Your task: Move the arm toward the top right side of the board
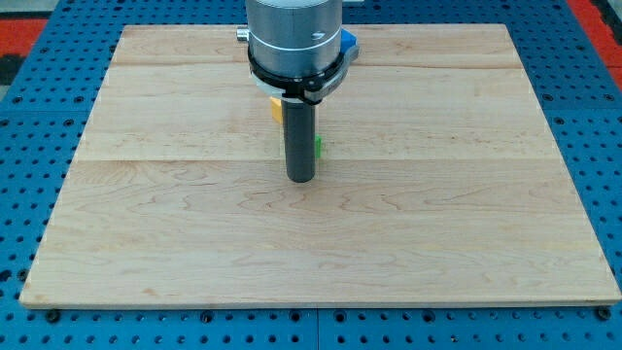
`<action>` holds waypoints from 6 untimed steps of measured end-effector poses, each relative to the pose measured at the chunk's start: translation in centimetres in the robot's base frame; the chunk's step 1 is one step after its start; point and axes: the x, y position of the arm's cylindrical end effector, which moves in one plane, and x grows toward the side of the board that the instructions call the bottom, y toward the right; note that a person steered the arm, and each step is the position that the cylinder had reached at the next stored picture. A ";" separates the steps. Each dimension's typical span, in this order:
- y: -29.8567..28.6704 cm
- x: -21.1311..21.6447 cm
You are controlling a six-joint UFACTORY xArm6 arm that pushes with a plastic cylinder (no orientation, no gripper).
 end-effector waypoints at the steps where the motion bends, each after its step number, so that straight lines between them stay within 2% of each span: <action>1: 0.0 0.0; 4: 1.7 0.4; 6: 9.7 0.4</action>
